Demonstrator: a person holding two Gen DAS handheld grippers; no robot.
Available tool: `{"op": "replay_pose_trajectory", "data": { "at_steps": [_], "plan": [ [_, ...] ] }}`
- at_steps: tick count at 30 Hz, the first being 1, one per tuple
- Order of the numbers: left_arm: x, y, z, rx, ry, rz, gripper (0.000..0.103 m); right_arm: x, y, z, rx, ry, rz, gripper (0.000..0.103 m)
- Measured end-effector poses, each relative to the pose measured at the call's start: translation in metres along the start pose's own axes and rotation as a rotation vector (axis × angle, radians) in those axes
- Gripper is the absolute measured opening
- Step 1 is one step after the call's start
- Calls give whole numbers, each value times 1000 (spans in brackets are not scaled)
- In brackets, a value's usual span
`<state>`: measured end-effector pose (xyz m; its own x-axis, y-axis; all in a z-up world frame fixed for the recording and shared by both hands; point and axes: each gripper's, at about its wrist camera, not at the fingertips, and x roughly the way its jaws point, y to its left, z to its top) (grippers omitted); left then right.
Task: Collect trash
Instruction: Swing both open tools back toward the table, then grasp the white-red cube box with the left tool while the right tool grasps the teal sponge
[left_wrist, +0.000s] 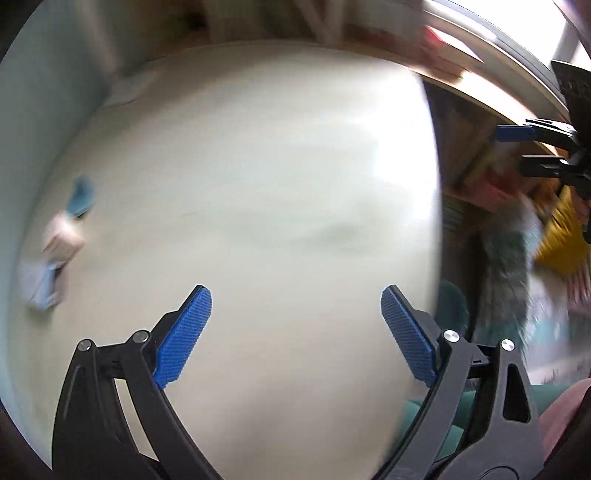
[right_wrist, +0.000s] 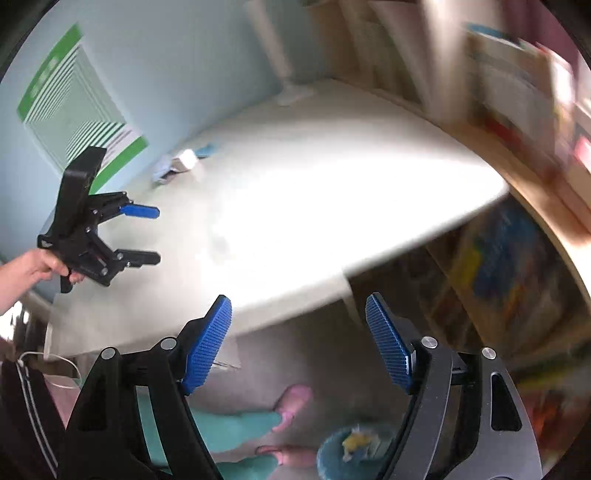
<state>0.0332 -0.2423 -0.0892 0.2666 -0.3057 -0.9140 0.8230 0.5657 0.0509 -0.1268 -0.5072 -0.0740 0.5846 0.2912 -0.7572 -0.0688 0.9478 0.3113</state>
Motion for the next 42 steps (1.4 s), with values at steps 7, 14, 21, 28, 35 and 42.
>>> {"op": "replay_pose_trajectory", "data": {
  "at_steps": [7,14,21,28,35,42],
  "plan": [
    [-16,105,-19,-190,-30,98,93,73,57,90,-159,70,93,76],
    [-19,188,-16,-286,-54,137,94,143,98,162,-238,133,183,76],
    [4,237,4,-293,-47,136,94,217,125,232,-266,179,246,76],
    [34,274,29,-282,-41,107,94,285,138,284,-286,228,300,75],
    [56,294,31,-309,-40,72,80,346,145,310,-324,298,308,60],
    [61,291,22,-296,-38,45,48,387,154,314,-313,337,301,19]
  ]
}}
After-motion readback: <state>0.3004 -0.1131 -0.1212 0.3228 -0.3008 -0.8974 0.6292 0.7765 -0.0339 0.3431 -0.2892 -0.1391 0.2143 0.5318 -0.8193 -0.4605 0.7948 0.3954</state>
